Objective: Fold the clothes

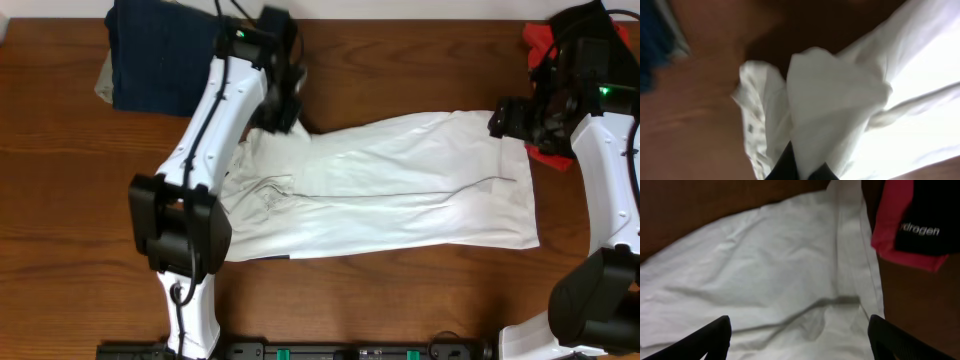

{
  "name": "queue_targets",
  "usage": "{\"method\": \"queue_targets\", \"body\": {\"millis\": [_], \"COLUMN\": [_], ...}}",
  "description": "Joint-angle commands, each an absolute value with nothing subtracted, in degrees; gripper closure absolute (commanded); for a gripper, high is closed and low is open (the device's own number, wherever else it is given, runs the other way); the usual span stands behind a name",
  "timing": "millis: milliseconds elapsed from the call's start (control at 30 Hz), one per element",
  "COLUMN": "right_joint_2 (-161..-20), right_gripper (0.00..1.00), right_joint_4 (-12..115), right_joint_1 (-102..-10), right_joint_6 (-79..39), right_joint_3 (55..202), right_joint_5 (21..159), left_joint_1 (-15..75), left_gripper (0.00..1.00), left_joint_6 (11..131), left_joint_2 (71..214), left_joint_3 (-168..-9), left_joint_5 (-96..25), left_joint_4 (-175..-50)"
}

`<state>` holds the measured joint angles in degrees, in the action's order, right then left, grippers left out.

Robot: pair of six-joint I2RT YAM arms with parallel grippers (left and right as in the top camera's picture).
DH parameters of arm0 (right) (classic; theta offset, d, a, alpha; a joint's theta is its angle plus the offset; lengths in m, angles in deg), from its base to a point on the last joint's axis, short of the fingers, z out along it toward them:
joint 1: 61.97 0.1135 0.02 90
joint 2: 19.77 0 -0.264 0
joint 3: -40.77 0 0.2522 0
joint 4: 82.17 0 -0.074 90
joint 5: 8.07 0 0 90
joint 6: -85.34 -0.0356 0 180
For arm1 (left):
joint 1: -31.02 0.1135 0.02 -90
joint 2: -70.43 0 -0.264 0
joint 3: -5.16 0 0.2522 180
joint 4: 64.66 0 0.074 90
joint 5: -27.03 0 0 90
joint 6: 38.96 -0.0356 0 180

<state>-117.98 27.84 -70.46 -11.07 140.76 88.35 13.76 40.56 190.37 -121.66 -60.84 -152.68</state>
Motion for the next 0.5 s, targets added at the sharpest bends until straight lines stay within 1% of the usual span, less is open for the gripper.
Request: {"method": "queue_targets", "body": {"millis": [0, 167, 333, 467], "right_joint_2": [-119.56, -124.87, -131.69, -136.58], "right_gripper": [0.14, 0.16, 0.2, 0.22], "right_joint_4": [30.14, 38.88, 48.54, 54.77], "right_joint_1": [-69.87, -69.93, -69.93, -69.93], "right_joint_6": [-10.09, -9.7, -9.7, -9.7], "right_joint_3": [141.4, 141.4, 141.4, 141.4], "right_joint_5": [87.82, 87.69, 86.53, 86.23], "left_joint_1": [14.03, 15.08, 17.2, 18.55], "left_gripper": [0.94, 0.94, 0.94, 0.94], "left_joint_6": [40.87, 43.23, 46.51, 46.88], "left_joint_2": [192.27, 192.27, 192.25, 192.25], "left_joint_3": [-115.49, -109.7, -109.29, -109.29], "left_joint_5": [-61.8, -62.41, -62.39, -62.37], "left_joint_4": [-151.87, -148.09, -146.95, -146.58]}}
